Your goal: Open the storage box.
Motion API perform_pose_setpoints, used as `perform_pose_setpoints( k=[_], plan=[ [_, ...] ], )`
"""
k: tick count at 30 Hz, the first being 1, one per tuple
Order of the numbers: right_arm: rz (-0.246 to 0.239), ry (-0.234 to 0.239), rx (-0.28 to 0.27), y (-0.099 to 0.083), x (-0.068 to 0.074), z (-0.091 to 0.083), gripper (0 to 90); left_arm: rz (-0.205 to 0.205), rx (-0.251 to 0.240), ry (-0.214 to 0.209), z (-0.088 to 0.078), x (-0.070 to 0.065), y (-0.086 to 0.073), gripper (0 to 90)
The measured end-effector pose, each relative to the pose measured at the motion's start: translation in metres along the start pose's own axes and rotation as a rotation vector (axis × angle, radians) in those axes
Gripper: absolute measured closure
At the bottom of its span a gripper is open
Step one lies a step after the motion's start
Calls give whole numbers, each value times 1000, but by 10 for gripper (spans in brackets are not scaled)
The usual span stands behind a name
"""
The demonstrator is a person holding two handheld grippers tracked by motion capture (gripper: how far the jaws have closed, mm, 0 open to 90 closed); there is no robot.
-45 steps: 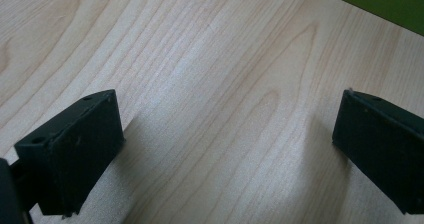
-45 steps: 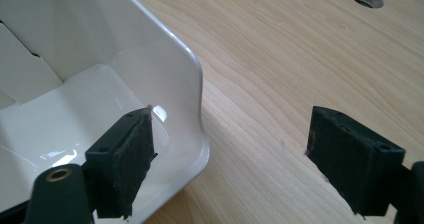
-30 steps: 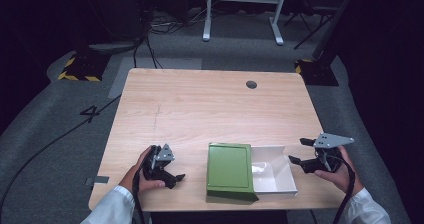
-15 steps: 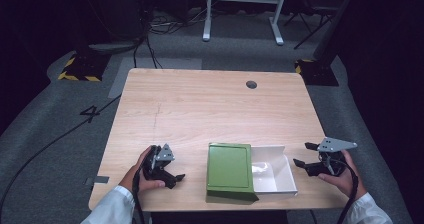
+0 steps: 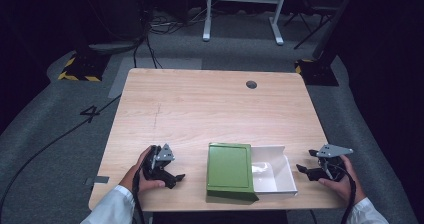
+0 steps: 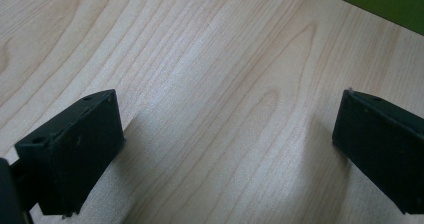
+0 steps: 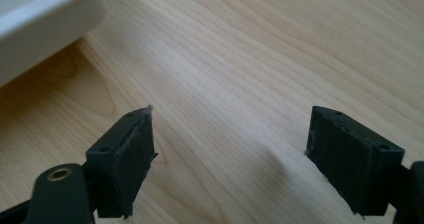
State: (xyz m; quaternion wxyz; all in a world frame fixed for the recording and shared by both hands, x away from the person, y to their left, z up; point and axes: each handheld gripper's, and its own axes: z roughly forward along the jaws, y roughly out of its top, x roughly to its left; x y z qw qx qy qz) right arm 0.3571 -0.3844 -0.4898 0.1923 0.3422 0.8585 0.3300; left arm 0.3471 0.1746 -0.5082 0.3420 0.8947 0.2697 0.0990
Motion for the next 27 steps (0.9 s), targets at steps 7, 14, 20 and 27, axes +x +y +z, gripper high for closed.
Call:
perform_pose_setpoints(
  k=[7, 14, 20, 27],
  plan=[
    [55, -6, -4, -14, -4, 1, 181, -1, 0, -3, 0, 0, 0, 1],
    [131, 4, -58, -28, -10, -2, 172, 0, 1, -2, 0, 0, 0, 1],
    [154, -19, -57, -34, -13, -7, 169, -1, 1, -1, 0, 0, 1, 1],
    [155, -22, -57, -34, -12, -7, 168, 0, 1, -1, 1, 0, 1, 1]
  ],
)
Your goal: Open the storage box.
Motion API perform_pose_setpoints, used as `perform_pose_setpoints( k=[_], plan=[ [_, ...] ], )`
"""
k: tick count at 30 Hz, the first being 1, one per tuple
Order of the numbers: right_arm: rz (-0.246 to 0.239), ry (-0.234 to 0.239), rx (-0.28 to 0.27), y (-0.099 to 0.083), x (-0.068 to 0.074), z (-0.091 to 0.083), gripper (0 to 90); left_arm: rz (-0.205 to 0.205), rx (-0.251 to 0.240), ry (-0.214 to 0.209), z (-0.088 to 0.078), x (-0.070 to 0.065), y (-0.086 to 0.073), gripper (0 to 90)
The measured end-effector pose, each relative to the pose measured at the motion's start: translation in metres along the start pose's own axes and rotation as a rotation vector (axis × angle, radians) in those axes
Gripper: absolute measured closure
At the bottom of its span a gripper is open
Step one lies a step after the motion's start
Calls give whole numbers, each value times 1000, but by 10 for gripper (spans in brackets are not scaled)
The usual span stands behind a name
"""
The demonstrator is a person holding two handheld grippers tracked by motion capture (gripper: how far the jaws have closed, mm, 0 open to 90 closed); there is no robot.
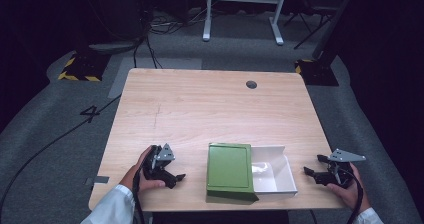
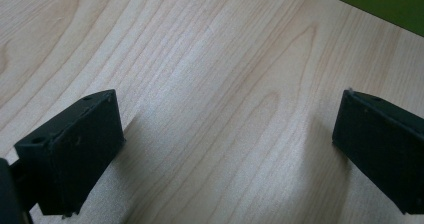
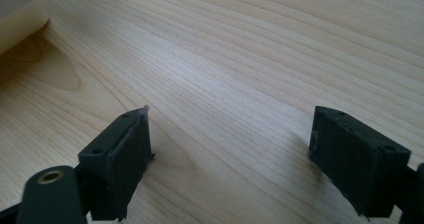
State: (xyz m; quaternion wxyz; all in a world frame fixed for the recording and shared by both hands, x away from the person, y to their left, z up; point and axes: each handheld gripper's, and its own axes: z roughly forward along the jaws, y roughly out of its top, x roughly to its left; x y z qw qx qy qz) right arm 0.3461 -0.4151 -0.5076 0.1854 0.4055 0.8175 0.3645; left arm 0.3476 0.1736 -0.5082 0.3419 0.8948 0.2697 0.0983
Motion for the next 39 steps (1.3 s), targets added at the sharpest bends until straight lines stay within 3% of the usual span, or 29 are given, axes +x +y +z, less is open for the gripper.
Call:
perform_pose_setpoints(
  k=[39],
  plan=[
    [19, -18, 2, 0, 1, 0, 167, -4, 1, 3, 1, 1, 1, 1]
  ],
)
